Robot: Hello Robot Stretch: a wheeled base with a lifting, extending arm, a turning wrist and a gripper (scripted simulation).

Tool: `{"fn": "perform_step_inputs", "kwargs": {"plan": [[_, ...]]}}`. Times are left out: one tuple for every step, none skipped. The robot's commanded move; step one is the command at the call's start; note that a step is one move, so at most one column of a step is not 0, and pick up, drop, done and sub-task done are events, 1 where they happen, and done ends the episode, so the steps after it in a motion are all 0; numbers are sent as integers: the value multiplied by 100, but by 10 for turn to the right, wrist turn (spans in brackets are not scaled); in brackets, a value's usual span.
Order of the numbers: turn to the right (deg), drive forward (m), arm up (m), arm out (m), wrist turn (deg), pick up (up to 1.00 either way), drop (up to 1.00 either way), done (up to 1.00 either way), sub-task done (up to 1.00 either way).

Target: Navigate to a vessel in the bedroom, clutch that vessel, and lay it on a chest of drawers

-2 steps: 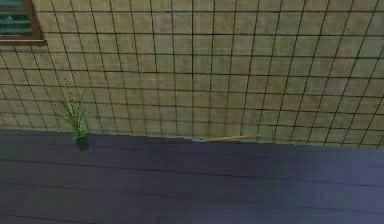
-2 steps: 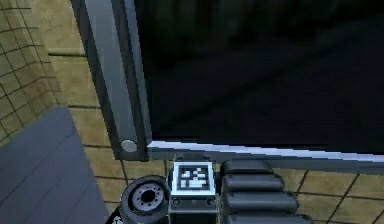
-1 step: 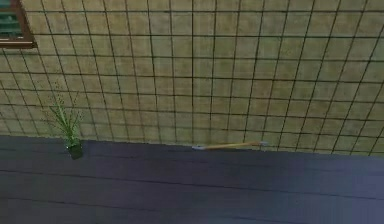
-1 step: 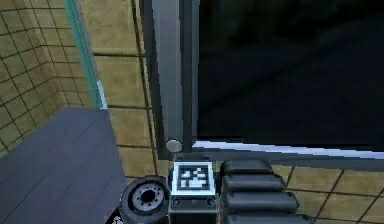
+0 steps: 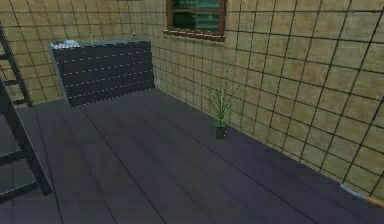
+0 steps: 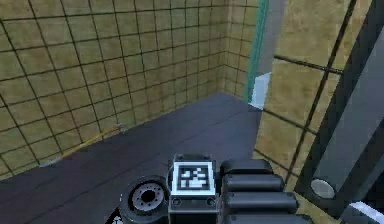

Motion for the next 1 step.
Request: {"fn": "perform_step_inputs", "kwargs": {"plan": [[-180, 0, 0, 0, 0, 0, 0, 0, 0]]}}
